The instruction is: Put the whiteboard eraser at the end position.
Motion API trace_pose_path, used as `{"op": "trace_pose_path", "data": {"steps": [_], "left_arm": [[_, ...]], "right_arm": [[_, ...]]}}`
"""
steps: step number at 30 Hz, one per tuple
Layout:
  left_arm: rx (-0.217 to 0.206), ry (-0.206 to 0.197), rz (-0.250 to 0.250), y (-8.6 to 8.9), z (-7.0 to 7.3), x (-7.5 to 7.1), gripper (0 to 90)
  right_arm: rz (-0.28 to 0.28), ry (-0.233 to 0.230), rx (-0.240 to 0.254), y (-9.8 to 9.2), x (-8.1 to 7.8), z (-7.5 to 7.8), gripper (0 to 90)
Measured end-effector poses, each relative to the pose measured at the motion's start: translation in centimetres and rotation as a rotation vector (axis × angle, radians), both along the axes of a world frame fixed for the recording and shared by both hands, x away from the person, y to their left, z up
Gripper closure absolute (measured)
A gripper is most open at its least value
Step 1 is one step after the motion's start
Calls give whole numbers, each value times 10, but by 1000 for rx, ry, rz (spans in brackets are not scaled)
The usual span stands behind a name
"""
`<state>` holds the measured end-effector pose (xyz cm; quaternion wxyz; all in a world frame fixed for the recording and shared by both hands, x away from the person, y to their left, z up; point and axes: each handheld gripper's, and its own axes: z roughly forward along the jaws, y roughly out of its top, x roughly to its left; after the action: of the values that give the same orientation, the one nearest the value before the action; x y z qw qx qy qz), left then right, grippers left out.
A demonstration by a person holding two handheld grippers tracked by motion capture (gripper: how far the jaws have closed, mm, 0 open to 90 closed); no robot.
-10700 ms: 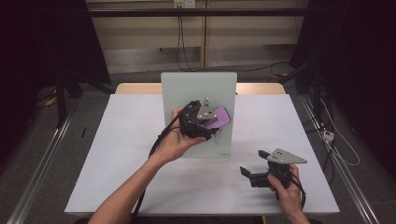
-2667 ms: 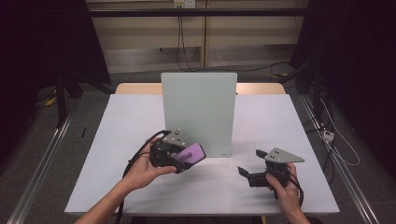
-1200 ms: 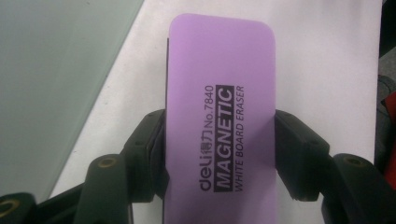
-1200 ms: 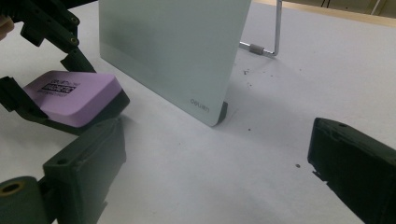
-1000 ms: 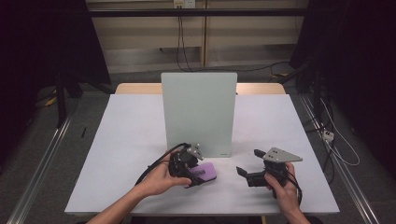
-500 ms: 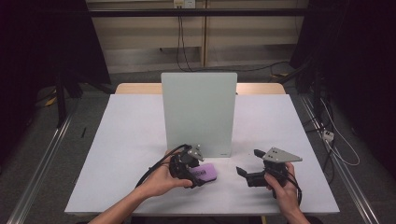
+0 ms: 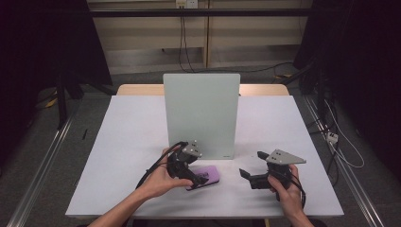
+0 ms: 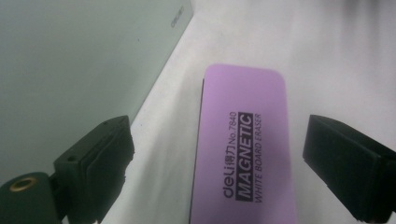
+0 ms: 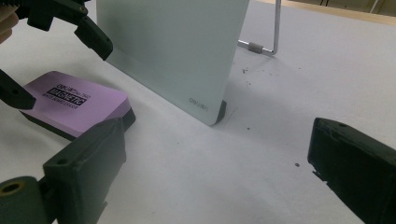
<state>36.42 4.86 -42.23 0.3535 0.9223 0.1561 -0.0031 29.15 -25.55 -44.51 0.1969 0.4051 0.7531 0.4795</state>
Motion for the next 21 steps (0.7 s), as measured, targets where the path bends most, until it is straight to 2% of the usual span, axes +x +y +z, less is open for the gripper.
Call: {"op": "trace_pose_path", "data": {"steps": [1, 4, 5, 8, 9, 10, 14, 16, 18, 21], "left_arm": [[6, -12, 0, 1, 2, 1, 77], [-30, -14, 12, 5, 5, 2, 70], [-28, -23, 19, 7, 6, 3, 70], [-55, -32, 59, 11, 10, 5, 69], [-50, -55, 81, 13, 13, 5, 69], [-76, -51, 81, 15, 13, 6, 67], [-119, -64, 154, 25, 18, 10, 63], [-118, -70, 171, 29, 20, 12, 63], [-126, -107, 197, 32, 23, 11, 66], [-162, -116, 231, 40, 27, 11, 63]], "right_arm": [[0, 0, -1, 0, 0, 0, 41], [-1, 1, -1, 0, 0, 0, 42], [-1, 1, 0, 0, 0, 0, 41], [-3, 1, -1, 0, 0, 0, 42], [-3, 1, -1, 0, 0, 0, 42], [-4, 2, -2, -1, 0, 0, 42], [-7, 5, -4, -1, 0, -1, 42], [-10, 8, -3, -1, 0, -1, 42], [-13, 8, -5, -2, 0, -1, 42], [-15, 8, -8, -2, -1, -1, 42]]}}
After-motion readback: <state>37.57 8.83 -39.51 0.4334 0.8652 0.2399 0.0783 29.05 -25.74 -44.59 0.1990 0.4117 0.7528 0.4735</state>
